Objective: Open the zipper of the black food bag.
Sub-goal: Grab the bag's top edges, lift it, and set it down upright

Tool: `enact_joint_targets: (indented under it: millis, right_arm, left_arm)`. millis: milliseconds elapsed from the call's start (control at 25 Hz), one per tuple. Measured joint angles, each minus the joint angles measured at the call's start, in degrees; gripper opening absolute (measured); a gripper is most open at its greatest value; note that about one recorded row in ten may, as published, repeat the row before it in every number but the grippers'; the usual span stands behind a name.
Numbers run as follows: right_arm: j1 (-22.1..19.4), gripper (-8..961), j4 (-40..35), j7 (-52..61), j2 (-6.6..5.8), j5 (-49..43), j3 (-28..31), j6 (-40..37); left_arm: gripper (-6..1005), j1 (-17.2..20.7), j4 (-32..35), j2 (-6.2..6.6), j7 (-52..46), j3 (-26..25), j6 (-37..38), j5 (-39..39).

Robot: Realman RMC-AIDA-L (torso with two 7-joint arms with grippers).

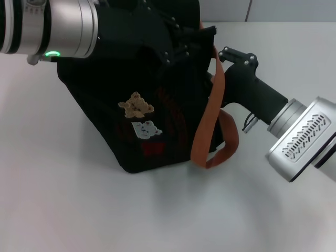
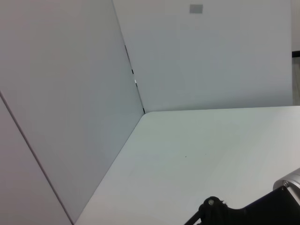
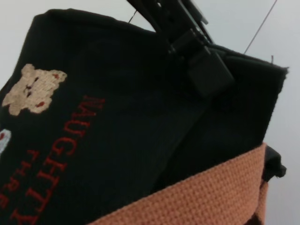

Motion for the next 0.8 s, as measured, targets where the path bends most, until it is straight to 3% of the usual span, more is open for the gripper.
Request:
enact_joint_targets:
  millis: [800]
  right_arm:
    - [-1.00, 346, 2.11, -1.78, 0.01, -0.90, 0.42, -4.25]
  left_arm:
    - [191, -0.25, -0.24, -0.09, -0.04, 0.06, -0.03, -0.15]
